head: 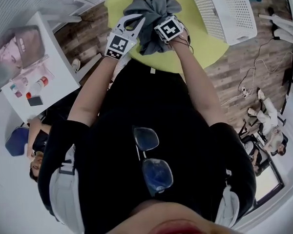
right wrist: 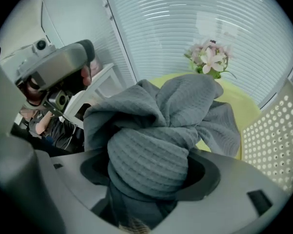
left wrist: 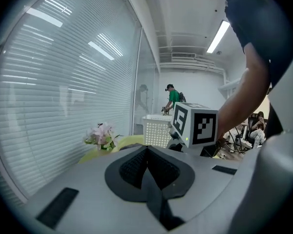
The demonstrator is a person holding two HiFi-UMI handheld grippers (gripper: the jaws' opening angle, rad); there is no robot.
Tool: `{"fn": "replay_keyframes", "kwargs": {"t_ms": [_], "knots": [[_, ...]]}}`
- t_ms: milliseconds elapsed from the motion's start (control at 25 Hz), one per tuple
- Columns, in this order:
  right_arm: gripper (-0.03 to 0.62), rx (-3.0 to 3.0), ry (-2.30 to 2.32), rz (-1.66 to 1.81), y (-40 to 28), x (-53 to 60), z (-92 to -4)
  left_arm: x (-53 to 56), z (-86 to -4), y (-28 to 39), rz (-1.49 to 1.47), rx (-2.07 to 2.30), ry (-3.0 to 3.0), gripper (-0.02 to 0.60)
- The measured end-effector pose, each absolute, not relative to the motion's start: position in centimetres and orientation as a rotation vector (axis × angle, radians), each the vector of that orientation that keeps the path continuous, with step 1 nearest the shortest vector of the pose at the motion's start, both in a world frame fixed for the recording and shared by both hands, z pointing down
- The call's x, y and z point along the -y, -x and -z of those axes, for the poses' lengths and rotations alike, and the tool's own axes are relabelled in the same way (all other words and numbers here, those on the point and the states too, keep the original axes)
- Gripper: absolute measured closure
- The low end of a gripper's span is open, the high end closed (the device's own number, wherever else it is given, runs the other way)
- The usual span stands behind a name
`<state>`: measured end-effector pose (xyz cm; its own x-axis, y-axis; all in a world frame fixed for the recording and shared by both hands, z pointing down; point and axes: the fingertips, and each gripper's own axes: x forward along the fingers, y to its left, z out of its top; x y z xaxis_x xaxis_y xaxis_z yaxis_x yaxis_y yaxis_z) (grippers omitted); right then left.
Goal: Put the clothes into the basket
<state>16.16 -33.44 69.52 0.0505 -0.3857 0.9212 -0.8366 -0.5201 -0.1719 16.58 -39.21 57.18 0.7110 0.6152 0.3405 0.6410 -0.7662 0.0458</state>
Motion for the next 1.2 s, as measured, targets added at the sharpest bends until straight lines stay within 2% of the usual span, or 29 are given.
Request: {"fn": "replay_keyframes", "kwargs": {"t_ms": [600, 1200], "knots": [[0.221, 1.123, -1.966, -1.414, -13.4, 24.0, -56.8, 30.3, -48.2, -15.9, 0.27, 1.26, 2.804, 0.572], [0.221, 1.216, -2.042, -1.284, -15.2, 13.4, -48.8, 18.2, -40.4, -15.2, 0.16, 1.106, 2.83, 0.572]]}}
